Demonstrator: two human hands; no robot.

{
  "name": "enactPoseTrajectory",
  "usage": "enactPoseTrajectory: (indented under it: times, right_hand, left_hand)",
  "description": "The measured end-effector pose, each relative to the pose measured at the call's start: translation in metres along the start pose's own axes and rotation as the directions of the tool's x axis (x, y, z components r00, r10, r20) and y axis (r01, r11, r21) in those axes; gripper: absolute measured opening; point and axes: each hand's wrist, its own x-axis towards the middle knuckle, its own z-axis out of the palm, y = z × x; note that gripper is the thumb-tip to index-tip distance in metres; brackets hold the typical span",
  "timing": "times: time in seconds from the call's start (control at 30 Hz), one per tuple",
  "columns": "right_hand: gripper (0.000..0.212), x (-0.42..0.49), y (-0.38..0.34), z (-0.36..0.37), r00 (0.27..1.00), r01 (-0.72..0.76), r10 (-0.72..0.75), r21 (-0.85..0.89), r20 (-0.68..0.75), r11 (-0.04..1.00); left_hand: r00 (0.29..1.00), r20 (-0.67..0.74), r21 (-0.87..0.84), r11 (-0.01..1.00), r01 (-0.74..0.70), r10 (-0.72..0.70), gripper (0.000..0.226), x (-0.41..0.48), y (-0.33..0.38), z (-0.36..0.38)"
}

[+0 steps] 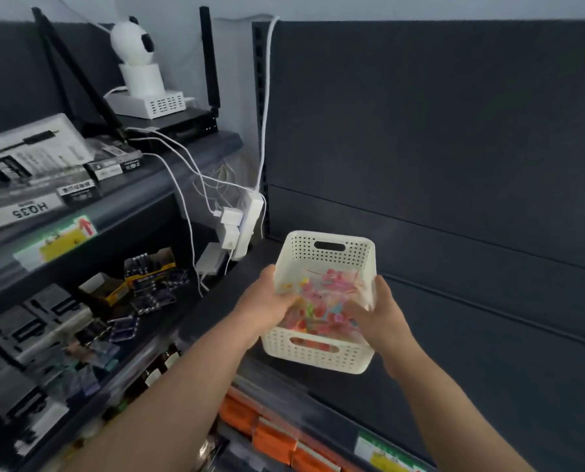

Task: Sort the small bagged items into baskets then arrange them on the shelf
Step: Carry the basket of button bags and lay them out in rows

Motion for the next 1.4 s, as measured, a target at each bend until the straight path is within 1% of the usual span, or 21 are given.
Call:
enactPoseTrajectory:
  times: [0.1,0.2,0.27,0.37,0.47,0.67,0.8,0.83,0.87,0.9,0.93,0.97,1.0,1.03,1.07,1.1,1.13,1.2,1.27,1.33,1.4]
  right_hand:
    - [0.037,0.010,0.005,0.010,0.999,-0.032,0.031,-0.022,-0.004,0.999]
    - [0.046,0.013,0.007,0.017,0.999,-0.037,0.035,-0.058,-0.038,0.998]
    - [0.054,0.014,0.005,0.023,0.998,-0.022,0.016,-0.100,-0.065,0.995]
    - [0.060,0.010,0.001,0.041,0.995,0.017,-0.036,-0.200,-0.093,0.980]
    - [0.065,0.007,-0.003,0.067,0.991,0.034,-0.068,-0.270,-0.117,0.962]
    - [0.065,0.008,-0.022,0.102,0.986,-0.013,-0.049,-0.363,-0.161,0.932]
    - [0.066,0.014,-0.027,0.117,0.982,-0.020,-0.054,-0.386,-0.182,0.922]
    - [0.065,0.014,-0.028,0.118,0.983,-0.009,-0.061,-0.374,-0.175,0.928]
    - [0.062,0.013,-0.028,0.118,0.983,0.008,-0.069,-0.340,-0.167,0.941]
    - [0.057,0.011,-0.028,0.117,0.982,0.026,-0.078,-0.286,-0.172,0.958]
    - [0.052,0.008,-0.028,0.113,0.978,0.036,-0.084,-0.240,-0.189,0.970]
    - [0.050,0.006,-0.026,0.109,0.974,0.032,-0.082,-0.232,-0.209,0.972]
    - [0.049,0.004,-0.023,0.102,0.971,0.020,-0.082,-0.267,-0.226,0.964]
    - [0.048,0.003,-0.017,0.095,0.970,-0.005,-0.079,-0.340,-0.232,0.940]
    - [0.045,0.003,-0.010,0.087,0.973,-0.036,-0.067,-0.431,-0.223,0.902]
    - [0.043,0.003,-0.003,0.078,0.978,-0.066,-0.049,-0.520,-0.205,0.851]
    - [0.040,0.003,0.003,0.070,0.981,-0.088,-0.033,-0.596,-0.189,0.798]
    - [0.037,0.004,0.013,0.057,0.986,-0.107,-0.018,-0.705,-0.167,0.702]
    - [0.035,0.005,0.019,0.051,0.987,-0.102,-0.031,-0.772,-0.156,0.628]
    - [0.032,0.006,0.023,0.050,0.990,-0.093,-0.029,-0.799,-0.136,0.594]
    - [0.029,0.008,0.026,0.050,0.992,-0.080,-0.035,-0.810,-0.123,0.581]
  left_hand:
    - [1.000,0.009,0.041,0.999,0.002,-0.003,0.047,0.016,-0.008,-0.001]
    - [0.999,-0.044,0.212,0.977,-0.003,0.013,0.047,0.034,-0.015,-0.006]
    - [0.996,-0.068,0.334,0.942,-0.036,0.062,0.047,0.044,-0.020,-0.010]
    - [0.980,-0.053,0.484,0.863,-0.143,0.192,0.053,0.051,-0.032,-0.014]
    - [0.965,-0.049,0.597,0.782,-0.178,0.257,0.063,0.061,-0.047,-0.028]
    - [0.949,-0.041,0.580,0.781,-0.233,0.314,0.062,0.084,-0.070,-0.054]
    - [0.964,0.004,0.582,0.783,-0.219,0.267,0.056,0.094,-0.069,-0.067]
    - [0.966,0.014,0.610,0.764,-0.213,0.258,0.055,0.094,-0.068,-0.070]
    - [0.959,0.013,0.660,0.718,-0.220,0.282,0.056,0.093,-0.067,-0.073]
    - [0.937,0.007,0.710,0.658,-0.251,0.349,0.057,0.091,-0.062,-0.075]
    - [0.900,0.007,0.727,0.616,-0.304,0.435,0.055,0.091,-0.057,-0.076]
    - [0.858,0.025,0.713,0.593,-0.374,0.512,0.051,0.090,-0.050,-0.074]
    - [0.829,0.069,0.671,0.589,-0.450,0.555,0.043,0.091,-0.042,-0.071]
    - [0.815,0.130,0.616,0.598,-0.513,0.565,0.034,0.091,-0.034,-0.066]
    - [0.821,0.190,0.584,0.609,-0.536,0.539,0.028,0.092,-0.027,-0.059]
    - [0.839,0.238,0.584,0.618,-0.526,0.490,0.024,0.093,-0.024,-0.052]
    - [0.857,0.262,0.607,0.615,-0.504,0.444,0.024,0.094,-0.021,-0.046]
    - [0.882,0.269,0.656,0.597,-0.462,0.388,0.027,0.096,-0.021,-0.037]
    - [0.894,0.268,0.674,0.592,-0.441,0.360,0.034,0.098,-0.022,-0.035]
    - [0.909,0.281,0.672,0.613,-0.416,0.309,0.036,0.099,-0.021,-0.037]
    - [0.921,0.278,0.648,0.654,-0.390,0.274,0.023,0.099,-0.018,-0.043]
